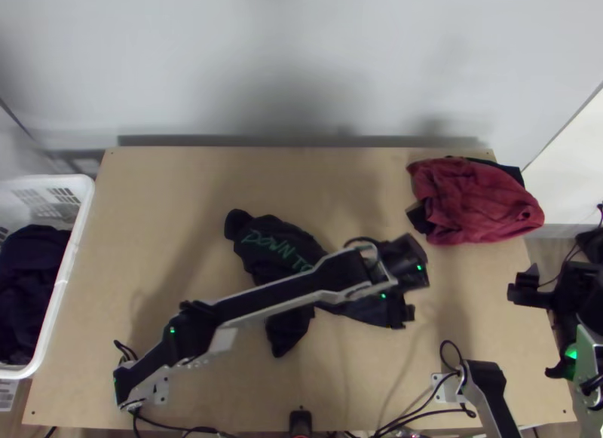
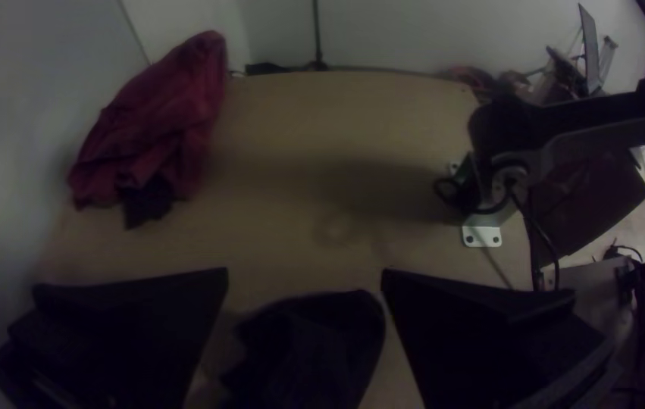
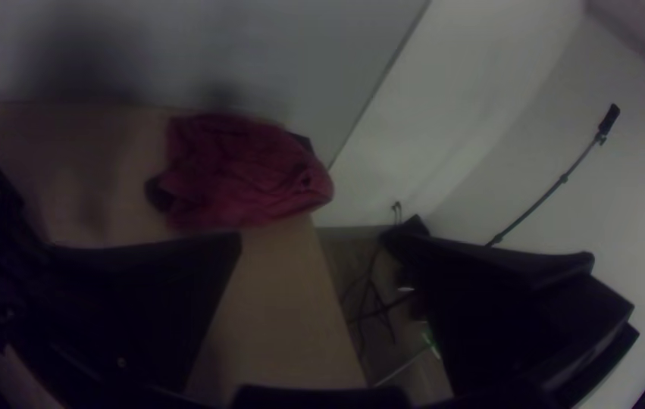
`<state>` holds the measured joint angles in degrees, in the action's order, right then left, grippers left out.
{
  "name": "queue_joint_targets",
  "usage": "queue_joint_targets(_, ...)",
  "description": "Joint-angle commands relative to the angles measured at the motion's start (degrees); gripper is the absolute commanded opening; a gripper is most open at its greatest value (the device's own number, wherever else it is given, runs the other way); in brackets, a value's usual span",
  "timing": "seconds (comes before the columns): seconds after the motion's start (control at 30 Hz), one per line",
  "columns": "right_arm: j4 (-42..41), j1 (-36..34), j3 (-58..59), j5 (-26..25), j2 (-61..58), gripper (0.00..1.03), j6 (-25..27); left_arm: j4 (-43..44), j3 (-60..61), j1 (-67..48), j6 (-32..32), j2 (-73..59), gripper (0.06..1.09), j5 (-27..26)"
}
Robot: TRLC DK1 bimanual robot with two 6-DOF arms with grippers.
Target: Fold the t-shirt
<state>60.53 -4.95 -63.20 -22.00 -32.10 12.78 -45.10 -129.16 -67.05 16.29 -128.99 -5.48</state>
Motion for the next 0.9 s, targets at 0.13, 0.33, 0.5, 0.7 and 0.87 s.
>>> queue_joint_targets(0.13, 2.40, 5.74, 1.76, 2.58, -2.44, 0.97, -2.40, -12.11, 2.07, 8.16, 1.99, 9.81, 1.04, 1.52)
queue_joint_targets(0.33, 9.69, 13.65, 2.47, 12.42, -6.75, 0.97, -7.41, -24.68, 4.71, 12.55, 1.02, 15.96, 1.04, 1.52)
queue_joint_targets(0.5, 14.09, 20.07, 2.73, 22.61, -12.11, 0.97, -9.00, -25.91, 15.78, 17.92, 1.28, 26.51, 1.04, 1.52)
queue_joint_targets(0.7, 13.03, 26.04, 2.82, 27.80, -18.97, 0.97, -9.61, -26.00, 33.45, 21.78, 2.69, 38.90, 1.04, 1.52)
queue_joint_targets(0.87, 10.13, 31.93, 1.76, 30.44, -25.12, 0.97, -9.87, -23.10, 44.96, 24.59, 2.51, 46.28, 1.04, 1.52)
